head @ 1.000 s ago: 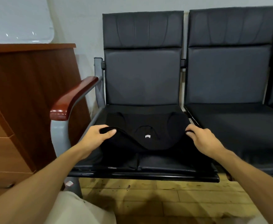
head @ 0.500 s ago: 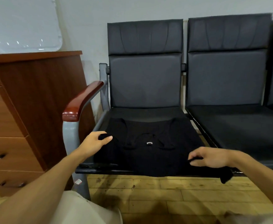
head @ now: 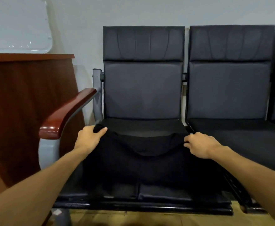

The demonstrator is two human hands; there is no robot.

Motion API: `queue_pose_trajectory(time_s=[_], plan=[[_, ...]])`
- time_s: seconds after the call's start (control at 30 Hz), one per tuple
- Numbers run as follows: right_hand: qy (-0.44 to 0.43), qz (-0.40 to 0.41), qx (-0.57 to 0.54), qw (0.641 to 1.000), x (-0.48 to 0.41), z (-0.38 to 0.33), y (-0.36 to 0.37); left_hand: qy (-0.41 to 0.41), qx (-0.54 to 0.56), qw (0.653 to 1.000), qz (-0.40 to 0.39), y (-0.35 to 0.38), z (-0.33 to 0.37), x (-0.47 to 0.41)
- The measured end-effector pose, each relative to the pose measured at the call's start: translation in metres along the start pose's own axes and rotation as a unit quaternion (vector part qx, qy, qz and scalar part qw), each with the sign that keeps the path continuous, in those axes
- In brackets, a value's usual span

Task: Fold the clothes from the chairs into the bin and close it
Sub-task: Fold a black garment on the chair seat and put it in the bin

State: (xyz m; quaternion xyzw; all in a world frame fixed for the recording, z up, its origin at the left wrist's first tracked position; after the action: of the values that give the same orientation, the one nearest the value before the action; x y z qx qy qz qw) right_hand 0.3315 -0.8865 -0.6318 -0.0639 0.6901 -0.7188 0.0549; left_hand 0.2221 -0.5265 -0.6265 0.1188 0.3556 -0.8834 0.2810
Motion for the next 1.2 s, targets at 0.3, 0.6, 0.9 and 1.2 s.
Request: queue_pose_trajectory(time_s=[0.3,0.6,0.9,1.2], plan=[[0.041,0.115,0.051,0.991,-0.078,-0.004,-0.007,-0.056,-0.030,0.997,0.048,0.041,-0.046,-0.062],[0.054,0.097,0.067,0.992,-0.148,-0.002,0.036,-0.076,-0.176,0.980,-0.048,0.083,-0.099,-0.106],[0.085,0.135,0.050,0.986,-0.141,0.017,0.051,0.036,-0.377,0.916,-0.133,0.108,-0.048,-0.084],[0.252,-0.021,-0.273,0.928,-0.077,0.064,0.049,0.149,-0.230,0.879,-0.391,0.213,0.053,0.029]])
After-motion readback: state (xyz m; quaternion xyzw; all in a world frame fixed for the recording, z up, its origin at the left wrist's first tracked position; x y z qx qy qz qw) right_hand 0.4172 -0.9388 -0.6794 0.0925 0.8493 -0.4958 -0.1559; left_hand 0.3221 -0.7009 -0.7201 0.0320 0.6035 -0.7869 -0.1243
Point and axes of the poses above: each hand's wrist, its own x-axis away from the middle knuckle, its own y-axis out of the palm, z = x × y, the point moved 7 cm from there along -x, towards the middle knuckle, and after that the axes turned 15 degrees about y, right-handed, at the moved point
